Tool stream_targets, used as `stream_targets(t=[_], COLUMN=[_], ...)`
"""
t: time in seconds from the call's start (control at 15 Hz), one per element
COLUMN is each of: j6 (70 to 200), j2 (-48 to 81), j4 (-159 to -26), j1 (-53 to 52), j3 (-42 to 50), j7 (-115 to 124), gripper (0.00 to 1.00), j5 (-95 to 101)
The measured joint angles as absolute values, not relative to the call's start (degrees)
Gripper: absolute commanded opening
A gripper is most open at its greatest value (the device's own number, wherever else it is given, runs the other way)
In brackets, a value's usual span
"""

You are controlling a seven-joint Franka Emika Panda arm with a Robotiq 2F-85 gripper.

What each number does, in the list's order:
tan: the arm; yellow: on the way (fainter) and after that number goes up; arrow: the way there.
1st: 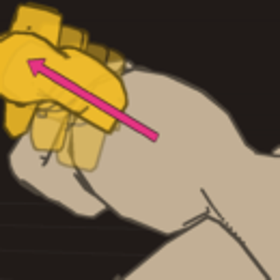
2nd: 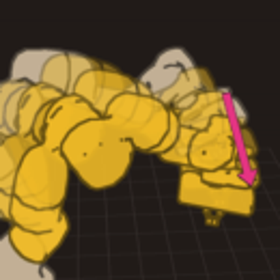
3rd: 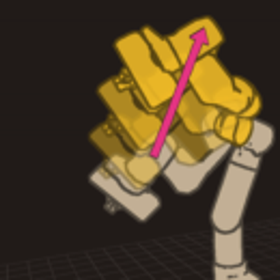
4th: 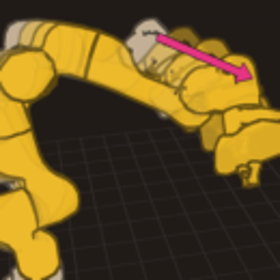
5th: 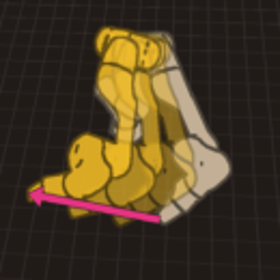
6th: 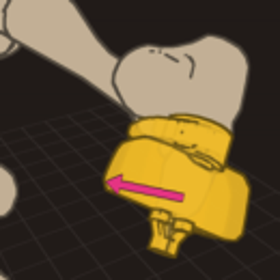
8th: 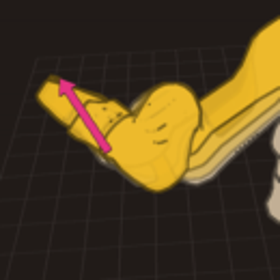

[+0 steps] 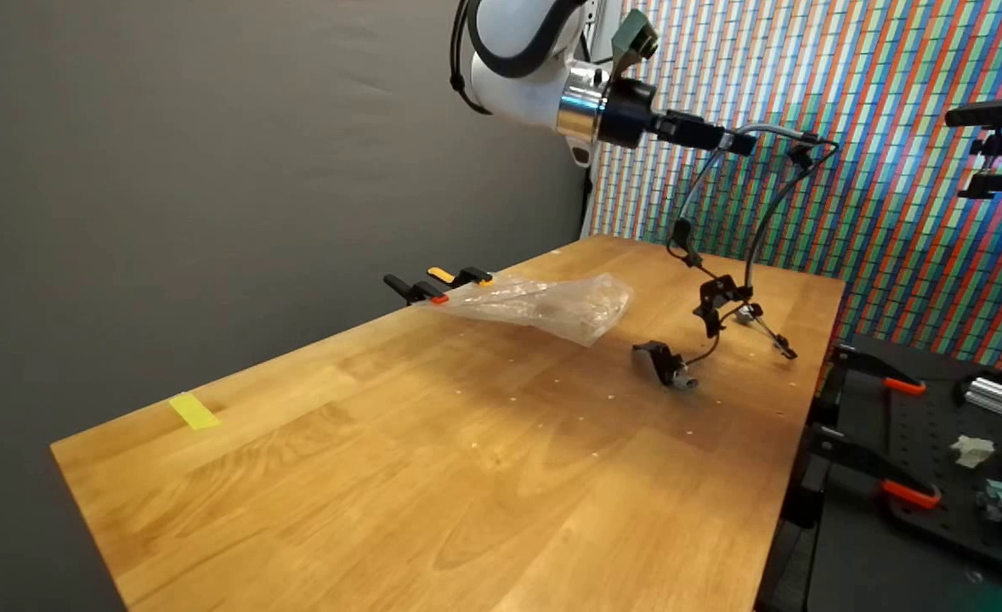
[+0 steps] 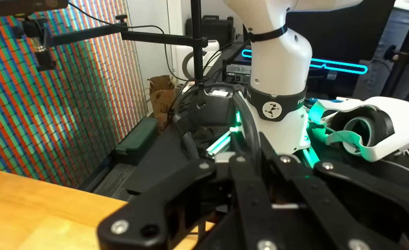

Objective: Remove the cables from the plastic bag

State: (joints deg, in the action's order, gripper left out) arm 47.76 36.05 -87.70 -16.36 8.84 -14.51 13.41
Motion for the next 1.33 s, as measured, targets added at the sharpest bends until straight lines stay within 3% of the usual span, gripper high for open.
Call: stream_targets(t=[0.47,0.8,1.33], j6=[48.56,48.53,50.5], j2=[42.8,45.14,52.51], j4=[-86.02,-82.05,-62.25], j1=[-19.71,-11.03,-9.39], j3=[13.04,-0.81,-6.19], j7=[-27.41,-18.87,-0.76], gripper=[0.09,0.09,0.09], j5=[0.95,-10.13,-26.49])
